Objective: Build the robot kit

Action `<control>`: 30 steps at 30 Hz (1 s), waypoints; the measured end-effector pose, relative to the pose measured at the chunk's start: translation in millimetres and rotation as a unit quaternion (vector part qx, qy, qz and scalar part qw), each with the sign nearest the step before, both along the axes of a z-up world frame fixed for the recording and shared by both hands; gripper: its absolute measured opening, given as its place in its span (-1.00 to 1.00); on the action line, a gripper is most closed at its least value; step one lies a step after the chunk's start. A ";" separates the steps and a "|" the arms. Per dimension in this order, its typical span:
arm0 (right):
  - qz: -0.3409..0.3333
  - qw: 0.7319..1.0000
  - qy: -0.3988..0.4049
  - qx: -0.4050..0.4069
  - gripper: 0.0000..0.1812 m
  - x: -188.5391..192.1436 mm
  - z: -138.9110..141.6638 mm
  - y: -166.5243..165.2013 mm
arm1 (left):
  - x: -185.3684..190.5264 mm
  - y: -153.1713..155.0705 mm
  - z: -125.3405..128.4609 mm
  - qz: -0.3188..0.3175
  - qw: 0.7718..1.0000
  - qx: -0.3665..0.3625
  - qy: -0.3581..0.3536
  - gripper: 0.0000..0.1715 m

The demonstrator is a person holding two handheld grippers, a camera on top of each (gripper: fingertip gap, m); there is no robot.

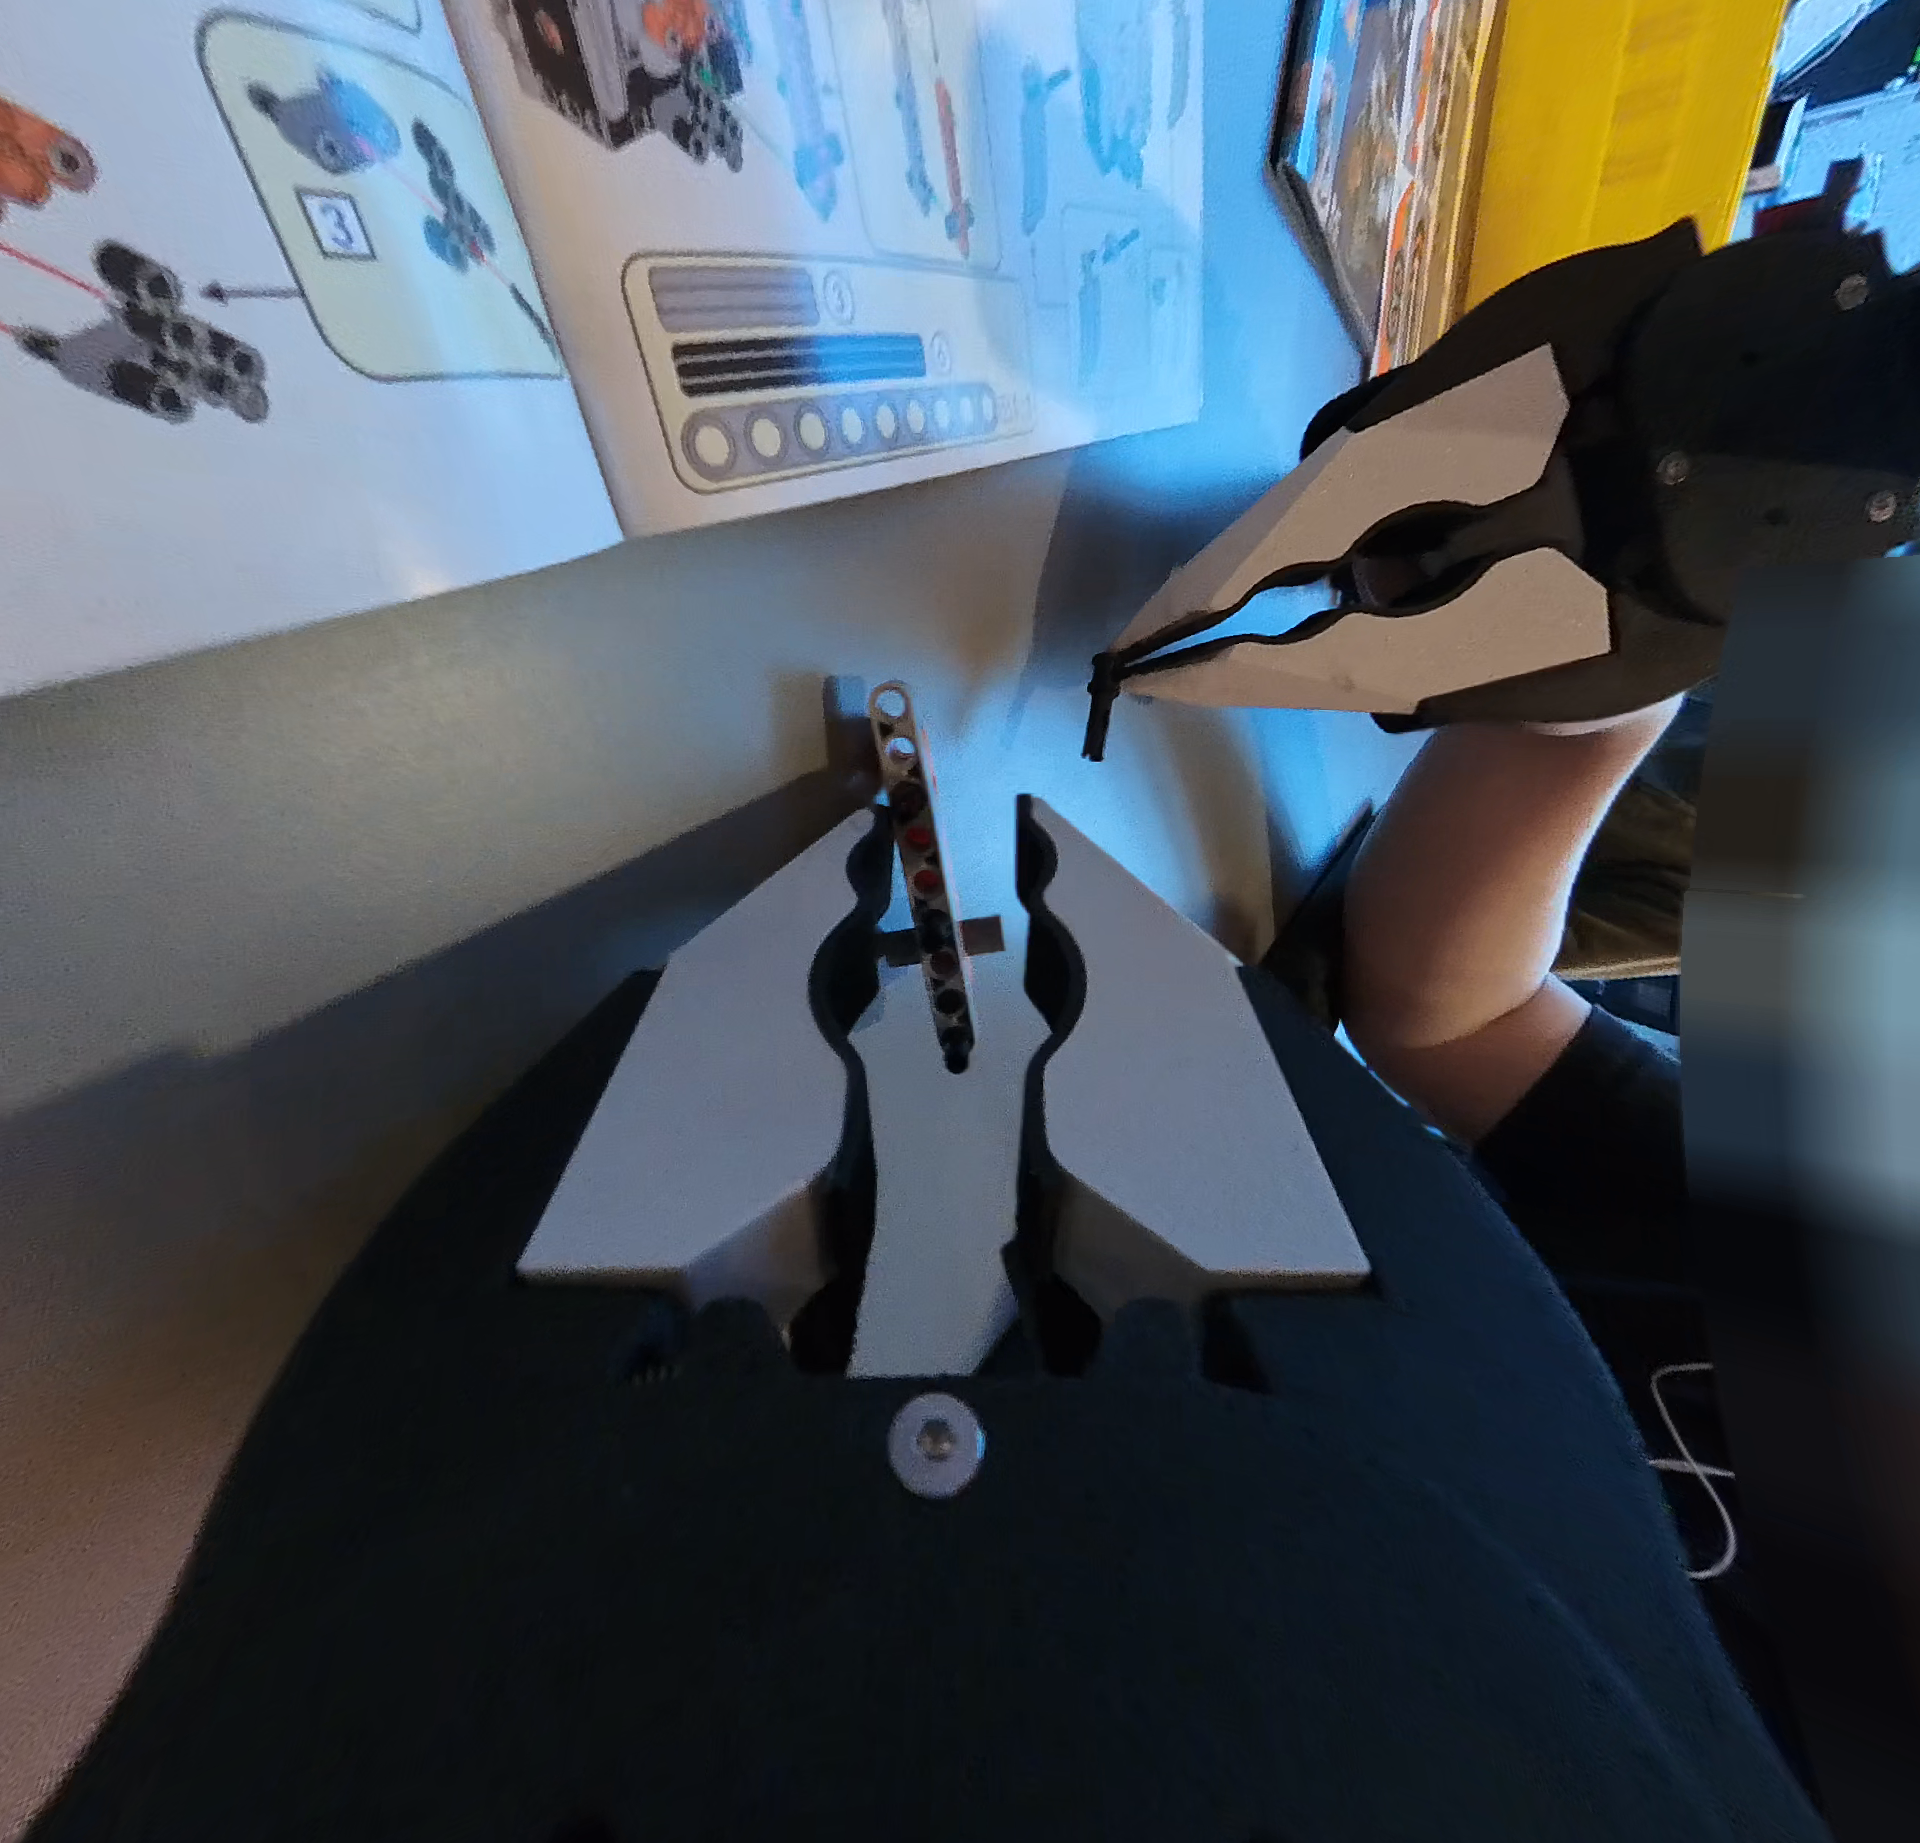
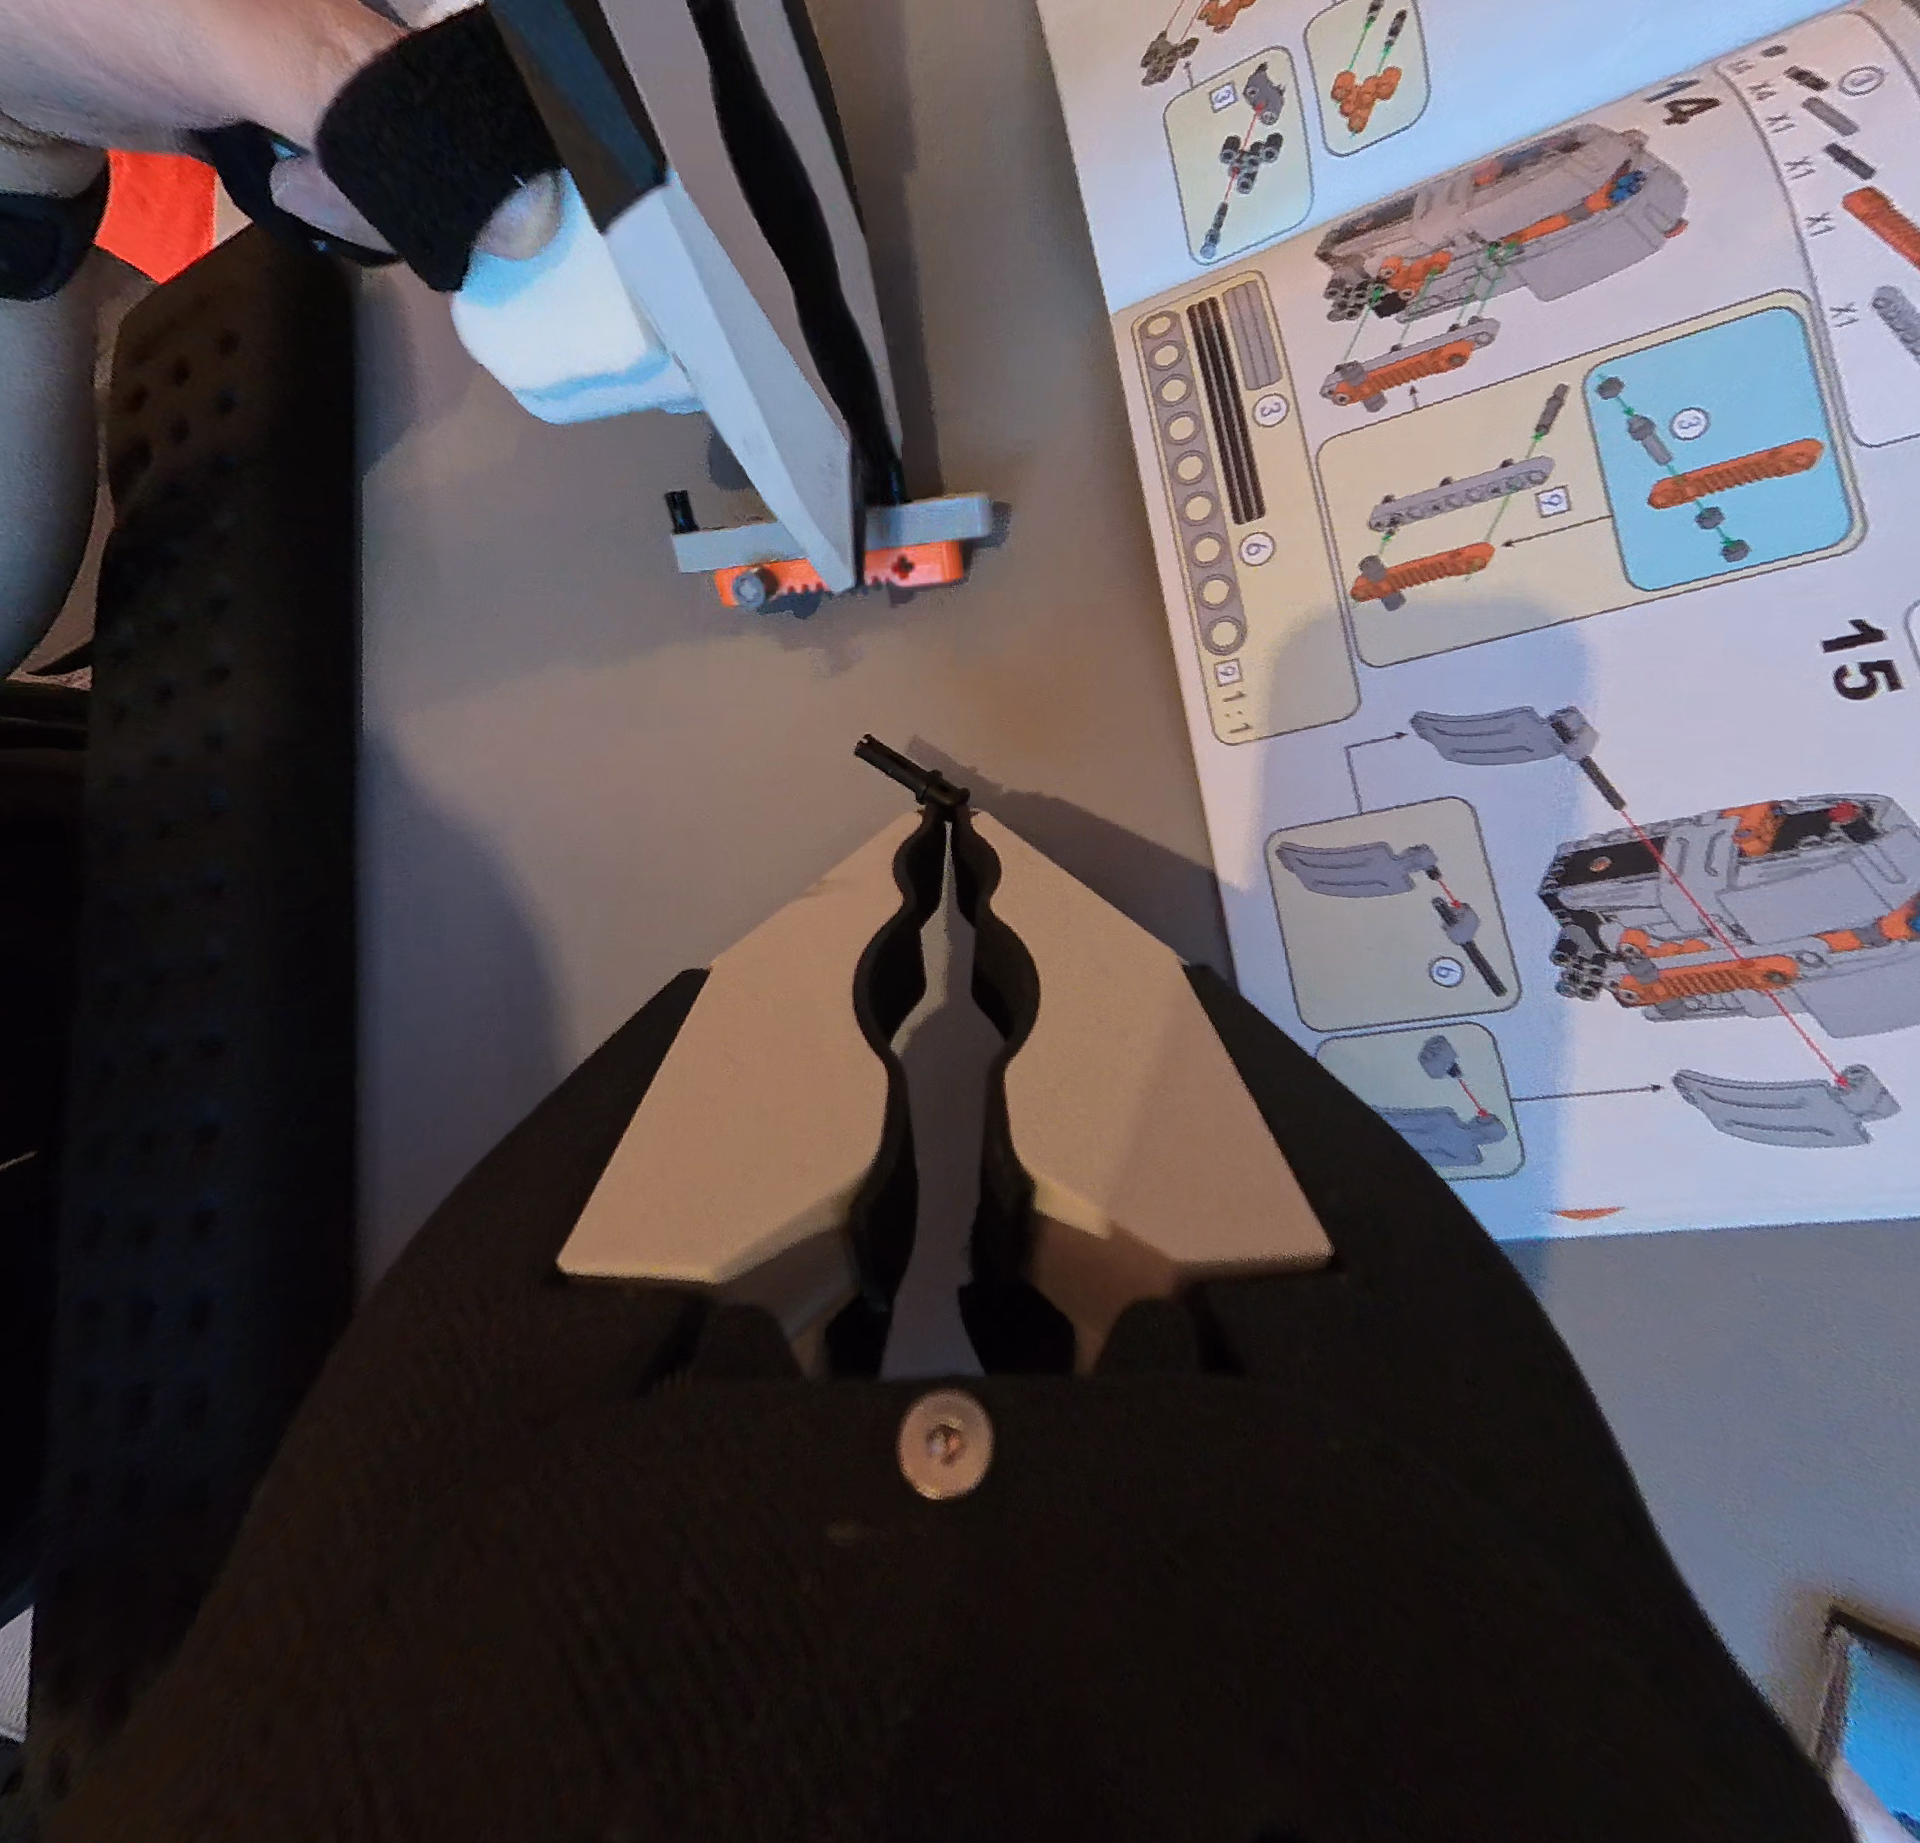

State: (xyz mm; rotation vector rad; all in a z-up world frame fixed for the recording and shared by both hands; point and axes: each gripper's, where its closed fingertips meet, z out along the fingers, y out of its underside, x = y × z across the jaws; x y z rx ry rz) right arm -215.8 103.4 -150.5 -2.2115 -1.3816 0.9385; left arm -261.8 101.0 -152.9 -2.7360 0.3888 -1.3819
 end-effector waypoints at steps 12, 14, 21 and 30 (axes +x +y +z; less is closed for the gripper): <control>0.001 1.000 0.008 0.011 -1.00 1.6 5.4 1.8 | -9.6 3.6 -2.7 0.026 0.999 0.026 0.033 -0.84; 0.001 1.000 0.010 0.010 -1.00 1.5 5.9 1.9 | -9.9 2.3 -3.1 0.029 0.999 0.027 0.029 -0.84; 0.002 1.000 0.009 0.008 -1.00 1.2 3.9 2.0 | -10.0 -2.3 -3.0 0.015 0.992 0.081 0.093 -0.78; 0.002 1.000 0.007 0.011 -1.00 2.4 3.0 2.7 | -14.6 -3.0 -5.6 -0.009 0.973 0.131 0.188 -0.76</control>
